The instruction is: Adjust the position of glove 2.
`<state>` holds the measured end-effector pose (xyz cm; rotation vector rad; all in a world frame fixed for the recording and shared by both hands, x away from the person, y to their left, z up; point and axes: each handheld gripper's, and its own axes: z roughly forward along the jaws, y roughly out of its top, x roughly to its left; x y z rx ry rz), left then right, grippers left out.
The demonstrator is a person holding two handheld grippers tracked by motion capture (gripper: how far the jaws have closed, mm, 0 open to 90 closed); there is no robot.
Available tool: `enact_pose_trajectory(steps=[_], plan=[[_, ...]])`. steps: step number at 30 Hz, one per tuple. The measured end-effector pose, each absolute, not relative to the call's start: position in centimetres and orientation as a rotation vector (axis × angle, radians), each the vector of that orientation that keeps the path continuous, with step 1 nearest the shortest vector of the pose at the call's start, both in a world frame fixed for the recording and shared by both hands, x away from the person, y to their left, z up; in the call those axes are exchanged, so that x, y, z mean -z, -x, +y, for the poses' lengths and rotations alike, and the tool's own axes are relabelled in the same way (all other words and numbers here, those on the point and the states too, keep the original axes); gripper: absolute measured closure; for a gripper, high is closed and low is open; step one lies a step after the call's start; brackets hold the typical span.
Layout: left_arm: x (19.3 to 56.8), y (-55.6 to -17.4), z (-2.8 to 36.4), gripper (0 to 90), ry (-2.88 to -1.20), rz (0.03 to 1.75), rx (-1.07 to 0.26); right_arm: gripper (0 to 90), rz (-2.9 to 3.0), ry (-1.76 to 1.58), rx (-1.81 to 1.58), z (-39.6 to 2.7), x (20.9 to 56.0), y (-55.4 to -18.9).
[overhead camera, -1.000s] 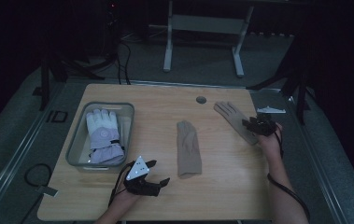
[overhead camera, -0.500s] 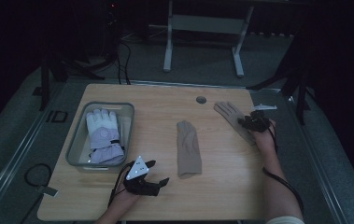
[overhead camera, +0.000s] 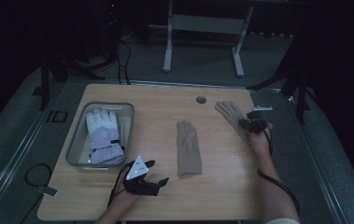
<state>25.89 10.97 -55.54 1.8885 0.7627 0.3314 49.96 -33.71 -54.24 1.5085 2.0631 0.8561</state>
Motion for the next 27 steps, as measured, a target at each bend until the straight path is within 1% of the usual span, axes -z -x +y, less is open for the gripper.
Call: enact_pose_trajectory(steps=[7,16,22,27], plan=[[55.3,-25.9,11.1,14.9,-1.879,0.763,-0.342,83.6,1.953,-1.583,-0.927,-33.0,52.1,-48.1],[55.0,-25.9,11.0,14.9,-1.871,0.756,-0.350,83.6,1.813,-1.636,-1.016,-33.1,49.5,-43.4],[55.0,-25.9,10.7,14.9,-1.873,0.744,-0.348,83.6,1.730,-1.679,-1.037,-32.8,49.4,-39.7],[55.0,-25.9,10.5,14.9,-1.884,0.732,-0.345,83.5,1.692,-1.738,-1.037,-32.5,50.2,-37.0]])
